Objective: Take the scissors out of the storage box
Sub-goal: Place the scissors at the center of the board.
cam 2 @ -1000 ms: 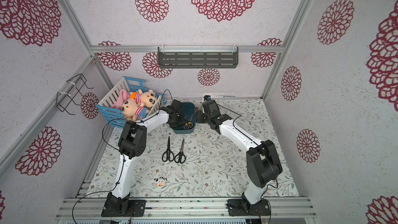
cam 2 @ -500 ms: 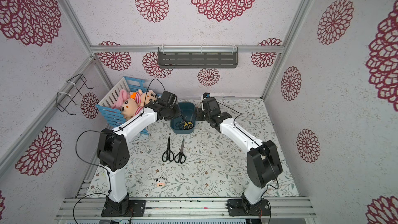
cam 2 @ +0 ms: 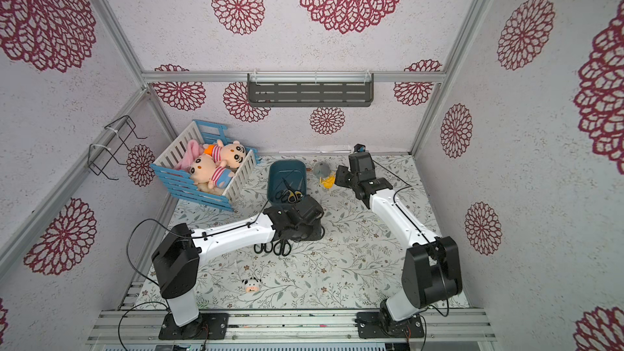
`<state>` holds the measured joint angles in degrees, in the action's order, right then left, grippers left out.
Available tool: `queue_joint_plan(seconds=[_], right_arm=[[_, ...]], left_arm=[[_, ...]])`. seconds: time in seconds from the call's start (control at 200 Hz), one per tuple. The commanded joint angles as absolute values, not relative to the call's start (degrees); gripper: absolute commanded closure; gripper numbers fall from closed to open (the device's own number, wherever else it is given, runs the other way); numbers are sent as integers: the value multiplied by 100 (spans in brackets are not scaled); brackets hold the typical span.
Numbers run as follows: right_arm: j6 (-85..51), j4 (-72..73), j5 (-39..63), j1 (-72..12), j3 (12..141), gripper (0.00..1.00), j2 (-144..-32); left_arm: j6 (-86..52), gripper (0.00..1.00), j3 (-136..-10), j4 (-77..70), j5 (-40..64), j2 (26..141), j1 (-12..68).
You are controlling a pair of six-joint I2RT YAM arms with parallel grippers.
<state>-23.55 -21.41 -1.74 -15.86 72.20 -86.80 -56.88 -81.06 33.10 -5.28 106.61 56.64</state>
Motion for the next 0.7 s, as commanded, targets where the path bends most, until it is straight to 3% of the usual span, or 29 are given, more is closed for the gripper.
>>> queue_joint_plan(seconds=[0.0,0.695], right_arm=[[-2476,-2048,-128,-1626,7051,42,-8189],[-2249,-2209,-319,-1898,6934,41,-7978]], left_arm=[[-6124,100,-8099,3055,-995,10934,5794],[-6144,100,-7491,3179,-1158,11558,5699]])
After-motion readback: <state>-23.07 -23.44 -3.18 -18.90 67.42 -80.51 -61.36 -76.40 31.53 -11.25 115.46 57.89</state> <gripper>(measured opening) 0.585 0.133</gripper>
